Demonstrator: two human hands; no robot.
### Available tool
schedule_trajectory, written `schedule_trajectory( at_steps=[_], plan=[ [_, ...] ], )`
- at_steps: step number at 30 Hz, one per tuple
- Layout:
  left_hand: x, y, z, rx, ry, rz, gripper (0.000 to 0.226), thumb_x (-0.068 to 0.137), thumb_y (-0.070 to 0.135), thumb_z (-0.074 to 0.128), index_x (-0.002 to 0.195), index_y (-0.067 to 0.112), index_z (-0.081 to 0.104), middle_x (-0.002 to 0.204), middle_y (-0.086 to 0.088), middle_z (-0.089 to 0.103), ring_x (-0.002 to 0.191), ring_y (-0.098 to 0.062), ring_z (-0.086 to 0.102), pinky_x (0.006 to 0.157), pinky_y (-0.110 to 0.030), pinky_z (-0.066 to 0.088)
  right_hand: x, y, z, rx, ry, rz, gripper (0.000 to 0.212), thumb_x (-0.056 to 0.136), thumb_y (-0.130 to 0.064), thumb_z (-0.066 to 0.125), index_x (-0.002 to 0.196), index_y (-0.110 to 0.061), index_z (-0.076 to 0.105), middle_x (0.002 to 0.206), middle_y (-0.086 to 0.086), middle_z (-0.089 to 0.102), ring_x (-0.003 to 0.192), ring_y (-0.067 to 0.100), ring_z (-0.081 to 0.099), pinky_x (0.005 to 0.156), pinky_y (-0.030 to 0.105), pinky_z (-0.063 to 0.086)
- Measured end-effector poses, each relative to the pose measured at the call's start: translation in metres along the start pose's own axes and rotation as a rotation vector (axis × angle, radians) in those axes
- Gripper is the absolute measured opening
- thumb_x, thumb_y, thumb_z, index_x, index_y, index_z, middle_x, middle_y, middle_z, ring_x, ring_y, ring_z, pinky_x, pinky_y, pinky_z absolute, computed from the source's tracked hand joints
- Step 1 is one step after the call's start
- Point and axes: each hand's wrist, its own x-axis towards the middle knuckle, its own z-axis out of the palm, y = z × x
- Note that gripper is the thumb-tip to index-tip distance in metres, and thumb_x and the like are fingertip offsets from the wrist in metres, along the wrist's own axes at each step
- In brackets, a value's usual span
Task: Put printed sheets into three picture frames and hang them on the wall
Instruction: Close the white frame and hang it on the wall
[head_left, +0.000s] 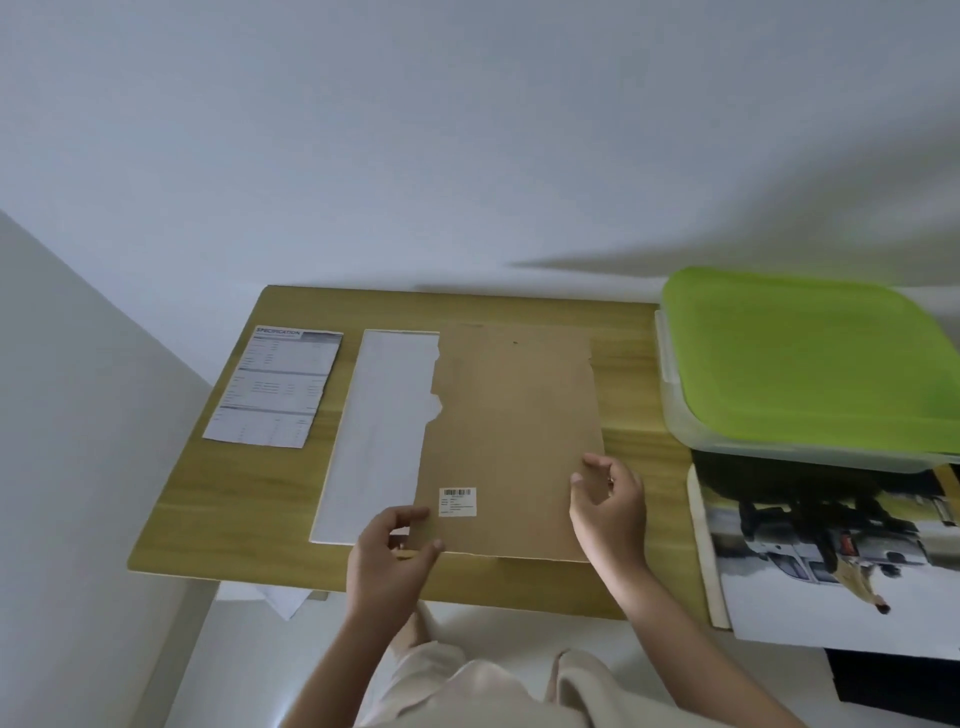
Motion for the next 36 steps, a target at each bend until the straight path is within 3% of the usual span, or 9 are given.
schedule_trajectory(
  at_steps=[2, 7, 11, 20, 24, 28, 32, 36],
  plan=[
    [0.009, -0.003, -0.022, 0.006, 0.021, 0.016, 0.035, 0.071, 0.005, 0.076, 0.098, 0.024, 0.064, 0.097, 0.013, 0.066, 0.085, -0.015, 0.062, 0.071, -0.028, 0.052, -0.005, -0.012, 0.022, -0.004, -0.009, 0.004, 0.020, 0.086, -0.011, 0.061, 0.103, -0.021, 0.060, 0.108, 0.001, 0.046, 0.078, 0.004, 0.054, 0.067, 0.021, 0.044],
    [0.032, -0.014, -0.067, 0.030, 0.074, 0.052, 0.042, 0.073, 0.004, 0.074, 0.092, 0.038, 0.059, 0.095, 0.015, 0.065, 0.086, -0.012, 0.061, 0.066, -0.021, 0.048, -0.019, -0.034, 0.070, 0.000, -0.068, 0.030, 0.019, 0.086, -0.011, 0.060, 0.103, -0.020, 0.060, 0.106, 0.000, 0.042, 0.075, 0.011, 0.056, 0.070, 0.030, 0.050],
    [0.044, -0.022, -0.089, 0.071, 0.079, 0.061, 0.040, 0.074, 0.005, 0.073, 0.100, 0.033, 0.060, 0.098, 0.010, 0.065, 0.085, -0.010, 0.061, 0.070, -0.029, 0.052, -0.024, -0.042, 0.096, -0.040, -0.084, 0.045, 0.019, 0.086, -0.011, 0.060, 0.104, -0.017, 0.060, 0.105, -0.001, 0.039, 0.071, 0.007, 0.052, 0.062, 0.018, 0.042],
    [0.077, -0.030, -0.119, 0.346, -0.134, 0.178, 0.056, 0.068, 0.023, 0.079, 0.119, 0.023, 0.054, 0.110, 0.004, 0.052, 0.073, -0.006, 0.060, 0.065, -0.020, 0.046, -0.028, -0.042, 0.115, -0.165, -0.047, 0.033, 0.029, 0.083, -0.012, 0.065, 0.112, -0.013, 0.059, 0.108, 0.003, 0.044, 0.101, 0.024, 0.054, 0.095, 0.033, 0.043],
    [0.081, -0.035, -0.120, 0.435, -0.221, 0.161, 0.053, 0.070, 0.030, 0.076, 0.118, 0.023, 0.054, 0.112, 0.005, 0.049, 0.068, -0.005, 0.062, 0.060, -0.016, 0.044, -0.031, -0.038, 0.117, -0.199, -0.019, 0.033, 0.033, 0.083, -0.011, 0.064, 0.115, -0.010, 0.058, 0.116, 0.010, 0.051, 0.108, 0.026, 0.052, 0.100, 0.033, 0.038],
    [0.086, -0.038, -0.120, 0.465, -0.227, 0.147, 0.049, 0.071, 0.032, 0.075, 0.115, 0.026, 0.055, 0.109, 0.008, 0.049, 0.064, -0.004, 0.064, 0.062, -0.022, 0.049, -0.035, -0.033, 0.118, -0.234, -0.034, 0.019, 0.034, 0.084, -0.013, 0.063, 0.117, -0.010, 0.057, 0.118, 0.010, 0.051, 0.111, 0.024, 0.050, 0.098, 0.030, 0.037],
    [0.093, -0.041, -0.116, 0.482, -0.240, 0.173, 0.047, 0.073, 0.032, 0.073, 0.116, 0.025, 0.055, 0.113, 0.011, 0.052, 0.074, -0.009, 0.063, 0.065, -0.027, 0.054, -0.035, -0.030, 0.118, -0.305, -0.027, -0.044, 0.034, 0.084, -0.011, 0.062, 0.117, -0.007, 0.060, 0.114, 0.010, 0.053, 0.110, 0.025, 0.050, 0.094, 0.026, 0.036],
    [0.097, -0.043, -0.114, 0.526, -0.236, 0.218, 0.045, 0.074, 0.031, 0.071, 0.116, 0.022, 0.056, 0.115, 0.014, 0.054, 0.068, -0.007, 0.062, 0.064, -0.031, 0.055, -0.032, -0.026, 0.118, -0.407, -0.047, -0.117, 0.034, 0.083, -0.012, 0.062, 0.117, -0.007, 0.061, 0.110, 0.010, 0.055, 0.106, 0.028, 0.049, 0.093, 0.033, 0.040]
  ],
)
